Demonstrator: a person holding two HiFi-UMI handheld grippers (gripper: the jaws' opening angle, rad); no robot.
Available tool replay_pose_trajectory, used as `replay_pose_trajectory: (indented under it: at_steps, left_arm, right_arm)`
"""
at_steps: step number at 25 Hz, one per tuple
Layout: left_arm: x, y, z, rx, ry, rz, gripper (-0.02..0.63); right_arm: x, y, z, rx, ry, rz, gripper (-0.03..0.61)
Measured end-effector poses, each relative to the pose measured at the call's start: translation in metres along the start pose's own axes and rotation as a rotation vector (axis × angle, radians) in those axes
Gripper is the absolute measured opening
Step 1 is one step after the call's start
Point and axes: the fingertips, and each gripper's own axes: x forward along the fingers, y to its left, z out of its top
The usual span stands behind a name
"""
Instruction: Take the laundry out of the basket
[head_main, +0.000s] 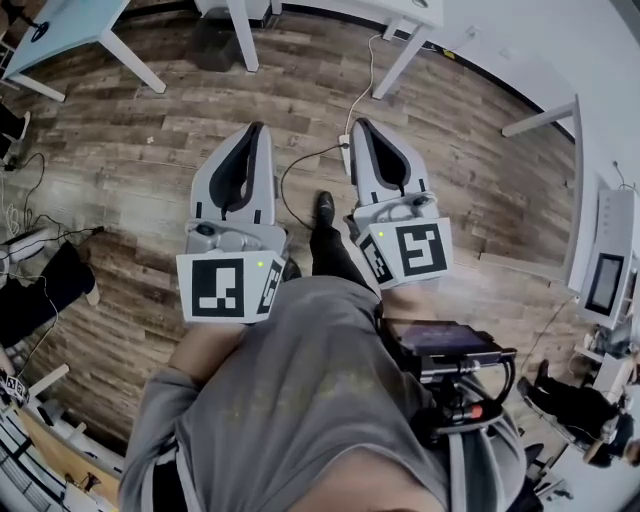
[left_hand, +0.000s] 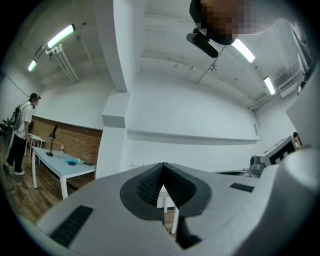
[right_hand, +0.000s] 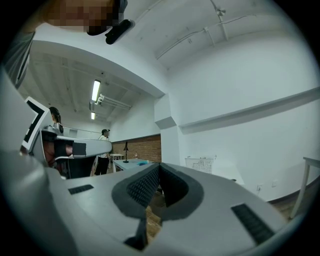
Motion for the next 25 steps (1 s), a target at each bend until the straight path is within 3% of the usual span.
replay_pose_trajectory:
  at_steps: [12,25]
  left_arm:
    - [0.172,-0.006,-0.011,0.036,0.02,-0.029,0.008]
    - [0.283,-0.008,-0.009,0.084,0.02,-0.014,0.008]
  right_arm:
    - [0.106,-0.128,-0.001,0.024,0.003,-0.008,0.008]
    - [0.185,-0.211,0.007,0.053,-0.036,0.028,0.008]
